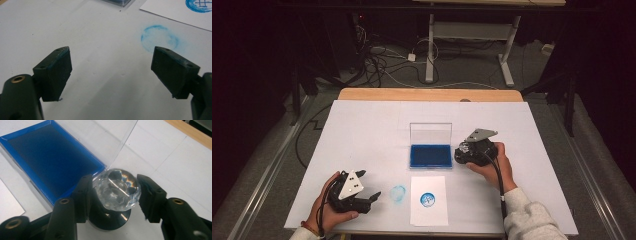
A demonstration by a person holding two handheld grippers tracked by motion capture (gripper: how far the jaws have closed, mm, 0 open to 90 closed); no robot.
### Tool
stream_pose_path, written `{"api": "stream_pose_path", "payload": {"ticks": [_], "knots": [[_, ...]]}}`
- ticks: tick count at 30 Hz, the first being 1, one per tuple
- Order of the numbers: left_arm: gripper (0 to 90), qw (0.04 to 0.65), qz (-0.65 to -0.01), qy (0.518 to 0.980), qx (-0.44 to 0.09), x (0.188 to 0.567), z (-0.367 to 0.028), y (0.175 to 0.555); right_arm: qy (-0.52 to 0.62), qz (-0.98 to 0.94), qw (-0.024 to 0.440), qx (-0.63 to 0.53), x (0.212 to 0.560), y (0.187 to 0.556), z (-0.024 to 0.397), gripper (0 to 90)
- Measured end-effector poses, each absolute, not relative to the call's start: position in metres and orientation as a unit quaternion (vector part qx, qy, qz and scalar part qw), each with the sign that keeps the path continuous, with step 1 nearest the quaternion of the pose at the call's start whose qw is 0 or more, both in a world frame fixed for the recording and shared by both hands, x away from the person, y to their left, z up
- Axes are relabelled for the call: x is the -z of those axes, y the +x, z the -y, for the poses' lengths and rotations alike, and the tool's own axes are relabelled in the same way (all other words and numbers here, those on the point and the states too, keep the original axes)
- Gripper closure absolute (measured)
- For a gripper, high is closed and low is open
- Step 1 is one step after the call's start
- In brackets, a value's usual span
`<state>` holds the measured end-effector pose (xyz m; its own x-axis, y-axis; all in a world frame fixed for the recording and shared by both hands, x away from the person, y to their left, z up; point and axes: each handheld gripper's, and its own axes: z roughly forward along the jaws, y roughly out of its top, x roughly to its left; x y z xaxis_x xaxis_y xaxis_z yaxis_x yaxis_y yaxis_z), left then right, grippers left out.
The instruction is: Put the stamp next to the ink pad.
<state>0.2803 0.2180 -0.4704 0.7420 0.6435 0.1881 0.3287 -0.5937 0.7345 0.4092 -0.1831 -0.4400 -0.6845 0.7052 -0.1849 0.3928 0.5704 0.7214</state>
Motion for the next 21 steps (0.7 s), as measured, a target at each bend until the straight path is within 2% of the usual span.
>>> {"api": "stream_pose_path", "payload": {"ticks": [13, 18, 21], "knots": [[16.8, 0.352, -0.282, 0.865, -0.219, 0.472, -0.217, 0.281, 0.331, -0.817, 0.244, -0.404, 0.419, 0.408, 0.194, 38.6], [16.8, 0.352, -0.282, 0.866, -0.217, 0.472, -0.217, 0.281, 0.330, -0.806, 0.253, -0.421, 0.413, 0.405, 0.193, 30.7], [16.8, 0.351, -0.282, 0.866, -0.217, 0.472, -0.217, 0.282, 0.339, -0.798, 0.278, -0.413, 0.409, 0.403, 0.190, 26.3]]}}
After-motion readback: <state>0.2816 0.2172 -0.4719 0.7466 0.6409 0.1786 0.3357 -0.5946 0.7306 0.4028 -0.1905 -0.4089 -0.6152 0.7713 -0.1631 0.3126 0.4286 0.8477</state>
